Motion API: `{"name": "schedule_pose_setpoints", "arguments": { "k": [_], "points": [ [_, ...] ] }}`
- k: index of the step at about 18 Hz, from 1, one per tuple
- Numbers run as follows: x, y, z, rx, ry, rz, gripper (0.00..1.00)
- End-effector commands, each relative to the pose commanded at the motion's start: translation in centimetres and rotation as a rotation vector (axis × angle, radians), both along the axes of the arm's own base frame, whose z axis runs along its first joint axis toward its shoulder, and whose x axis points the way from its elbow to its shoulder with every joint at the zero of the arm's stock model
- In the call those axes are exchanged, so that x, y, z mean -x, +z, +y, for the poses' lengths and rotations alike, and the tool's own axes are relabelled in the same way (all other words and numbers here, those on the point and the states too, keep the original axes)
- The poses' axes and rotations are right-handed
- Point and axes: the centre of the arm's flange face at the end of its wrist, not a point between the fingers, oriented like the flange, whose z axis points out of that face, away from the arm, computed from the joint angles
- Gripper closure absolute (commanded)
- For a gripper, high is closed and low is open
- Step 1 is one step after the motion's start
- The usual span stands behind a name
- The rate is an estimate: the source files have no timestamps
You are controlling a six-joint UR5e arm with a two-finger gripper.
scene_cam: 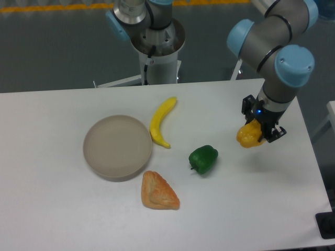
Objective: Pick up the yellow pepper from the plate
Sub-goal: 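Hold the yellow pepper raised beside the green pepper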
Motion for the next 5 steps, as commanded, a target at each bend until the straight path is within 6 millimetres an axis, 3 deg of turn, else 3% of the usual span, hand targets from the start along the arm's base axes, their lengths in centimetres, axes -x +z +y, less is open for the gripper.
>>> {"name": "schedule_pose_setpoints", "arguments": {
  "k": [5],
  "points": [
    [0.00,0.00,0.11,-0.001,-0.003,0.003,0.86]
  ]
}}
